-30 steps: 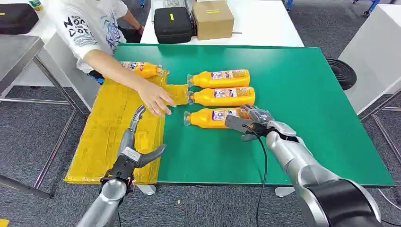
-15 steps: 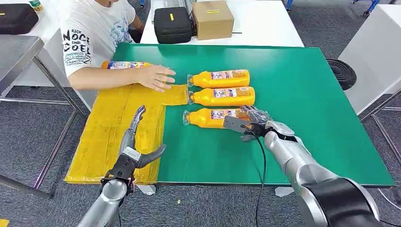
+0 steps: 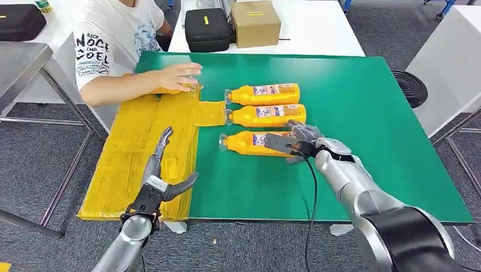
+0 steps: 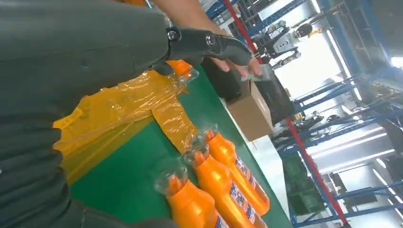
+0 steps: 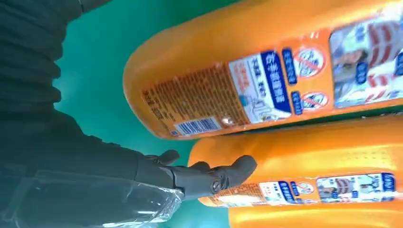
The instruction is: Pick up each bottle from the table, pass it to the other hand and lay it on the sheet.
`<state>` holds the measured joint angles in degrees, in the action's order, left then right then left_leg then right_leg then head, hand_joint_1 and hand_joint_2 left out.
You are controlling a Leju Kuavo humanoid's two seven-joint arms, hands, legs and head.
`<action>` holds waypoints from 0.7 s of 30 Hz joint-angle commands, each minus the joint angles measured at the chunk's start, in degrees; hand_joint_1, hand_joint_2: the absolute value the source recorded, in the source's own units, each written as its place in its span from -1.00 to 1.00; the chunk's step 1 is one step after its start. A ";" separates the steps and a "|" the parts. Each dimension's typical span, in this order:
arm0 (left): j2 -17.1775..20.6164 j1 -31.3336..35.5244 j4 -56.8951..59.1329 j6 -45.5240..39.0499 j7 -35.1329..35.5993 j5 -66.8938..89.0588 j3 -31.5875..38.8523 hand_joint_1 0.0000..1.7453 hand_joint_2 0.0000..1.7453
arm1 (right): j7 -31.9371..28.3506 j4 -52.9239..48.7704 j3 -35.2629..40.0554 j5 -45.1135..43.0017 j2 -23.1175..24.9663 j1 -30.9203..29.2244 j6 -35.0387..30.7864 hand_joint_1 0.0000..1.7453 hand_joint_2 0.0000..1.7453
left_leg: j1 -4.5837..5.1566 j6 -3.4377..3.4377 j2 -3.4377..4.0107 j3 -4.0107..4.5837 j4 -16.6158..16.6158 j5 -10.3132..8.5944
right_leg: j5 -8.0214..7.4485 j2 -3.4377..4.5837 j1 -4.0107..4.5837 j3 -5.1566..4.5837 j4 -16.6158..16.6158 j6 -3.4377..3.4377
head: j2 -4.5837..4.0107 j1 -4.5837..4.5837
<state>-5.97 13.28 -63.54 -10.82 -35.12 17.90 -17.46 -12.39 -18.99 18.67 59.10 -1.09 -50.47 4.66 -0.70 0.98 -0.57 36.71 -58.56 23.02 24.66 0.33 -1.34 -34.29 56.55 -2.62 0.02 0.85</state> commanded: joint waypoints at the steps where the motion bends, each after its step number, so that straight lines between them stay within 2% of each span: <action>1: -0.06 1.47 3.51 0.49 0.06 -0.35 0.90 -1.00 1.00 | -0.45 3.85 1.88 0.01 0.71 -2.92 1.50 -1.00 1.00 | 0.02 -0.01 0.07 -0.10 0.00 0.05 | 0.04 0.01 0.01 0.08 0.01 0.11 | 0.00 0.00; 14: -0.35 1.66 5.36 1.06 -0.07 -0.65 0.78 -1.00 1.00 | 1.72 5.23 1.82 -0.02 0.12 -0.03 5.20 -1.00 1.00 | -0.02 -0.01 -0.01 -0.13 0.05 0.02 | 0.02 -0.06 0.04 0.14 -0.08 0.09 | 0.00 0.00; 16: -0.33 1.71 5.58 0.94 -0.10 -0.70 0.80 -1.00 1.00 | 1.85 5.35 1.79 -0.07 0.04 0.36 5.83 -0.88 1.00 | 0.00 0.00 -0.02 -0.15 0.04 0.03 | 0.04 -0.07 0.02 0.15 -0.06 0.09 | 0.00 0.00; 17: -0.31 1.71 5.60 0.95 -0.10 -0.70 0.81 -1.00 1.00 | 1.85 5.36 1.79 -0.06 -0.01 0.44 5.78 -0.88 1.00 | -0.03 -0.01 0.00 -0.26 0.05 0.07 | 0.08 -0.09 0.06 0.28 -0.09 0.16 | 0.00 0.02; 18: -0.31 1.74 5.65 0.88 -0.12 -0.73 0.84 -1.00 1.00 | 1.83 5.31 1.76 -0.08 0.01 0.58 5.77 0.42 1.00 | -0.02 -0.01 -0.02 -0.20 0.04 0.05 | 0.06 -0.09 0.05 0.21 -0.08 0.12 | 0.00 0.00; 19: -0.31 1.74 5.65 0.88 -0.12 -0.73 0.84 -1.00 1.00 | 1.83 5.31 1.76 -0.08 0.01 0.58 5.77 0.66 1.00 | -0.03 -0.01 -0.03 -0.26 0.06 0.06 | 0.07 -0.11 0.07 0.29 -0.11 0.16 | 0.00 0.00; 20: -0.31 1.74 5.65 0.88 -0.12 -0.73 0.84 -1.00 1.00 | 1.83 5.31 1.76 -0.08 0.01 0.58 5.77 0.66 1.00 | -0.02 -0.01 -0.03 -0.21 0.06 0.04 | 0.06 -0.10 0.04 0.22 -0.09 0.12 | 0.00 0.00; 21: -0.34 1.68 5.47 0.86 -0.13 -0.74 0.84 -1.00 1.00 | 1.88 5.18 1.69 -0.12 0.04 0.63 5.56 0.82 1.00 | -0.03 -0.01 -0.03 -0.32 0.09 0.06 | 0.08 -0.13 0.06 0.34 -0.13 0.17 | 0.00 0.00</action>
<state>-5.99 13.29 -61.99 -10.14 -35.26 17.31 -17.46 -10.97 -17.38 19.28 59.28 -0.85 -49.65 9.86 -0.70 0.98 -0.56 36.69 -58.56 23.02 24.66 0.34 -1.34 -34.31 56.55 -2.62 0.02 0.85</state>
